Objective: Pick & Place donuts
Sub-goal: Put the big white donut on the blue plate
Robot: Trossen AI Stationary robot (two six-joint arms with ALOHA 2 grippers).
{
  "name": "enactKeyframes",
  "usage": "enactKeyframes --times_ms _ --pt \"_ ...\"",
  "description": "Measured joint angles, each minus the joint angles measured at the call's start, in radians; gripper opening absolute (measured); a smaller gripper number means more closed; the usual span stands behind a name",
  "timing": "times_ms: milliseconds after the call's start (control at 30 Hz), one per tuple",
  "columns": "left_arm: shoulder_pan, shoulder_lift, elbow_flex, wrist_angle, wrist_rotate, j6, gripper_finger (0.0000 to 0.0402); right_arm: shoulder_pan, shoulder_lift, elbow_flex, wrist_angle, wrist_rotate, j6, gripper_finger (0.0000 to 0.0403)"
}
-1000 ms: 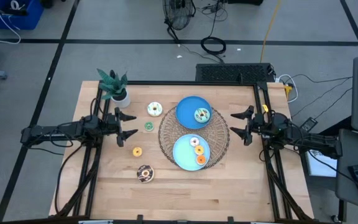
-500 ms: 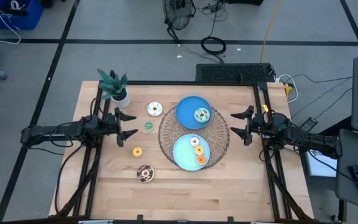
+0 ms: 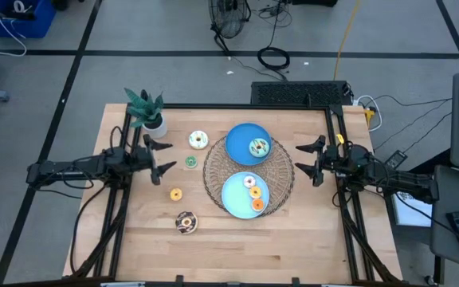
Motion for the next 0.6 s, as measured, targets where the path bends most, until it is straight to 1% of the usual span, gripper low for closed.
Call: enactKeyframes --times_ms 133,167,200,300,333,367,400,500,600 --pt "0.0 0.0 0.0 0.005 0.04 -0.099 0.031 0.0 0.0 0.0 0.0 0.0 0.0 0.0304" --pt "0.0 0.001 0.0 -0.001 0.037 -0.134 0.031 0.0 0.0 0.0 0.0 0.0 0.0 0.0304" --pt "-0.001 0.004 0.0 -0.006 -0.001 -0.178 0.031 0.0 0.0 0.0 0.0 0.0 0.0 0.0304" --pt "0.0 0.022 0.0 -0.033 -0.21 -0.354 0.031 0.0 0.0 0.0 0.0 0.0 0.0 0.0304" --pt "0.0 0.033 0.0 -0.047 -0.261 -0.404 0.031 0.0 0.0 0.0 0.0 0.0 0.0 0.0304" --pt "0.001 0.046 0.0 -0.049 -0.29 -0.432 0.031 0.0 0.0 0.0 0.0 0.0 0.0 0.0304" --pt "0.005 0.062 0.001 -0.05 -0.296 -0.437 0.031 0.0 0.0 0.0 0.0 0.0 0.0 0.0304" --pt "0.033 0.127 0.012 -0.058 -0.26 -0.409 0.031 0.0 0.0 0.0 0.0 0.0 0.0 0.0304" --pt "0.086 0.227 0.057 -0.054 -0.258 -0.387 0.031 0.0 0.0 0.0 0.0 0.0 0.0 0.0304"
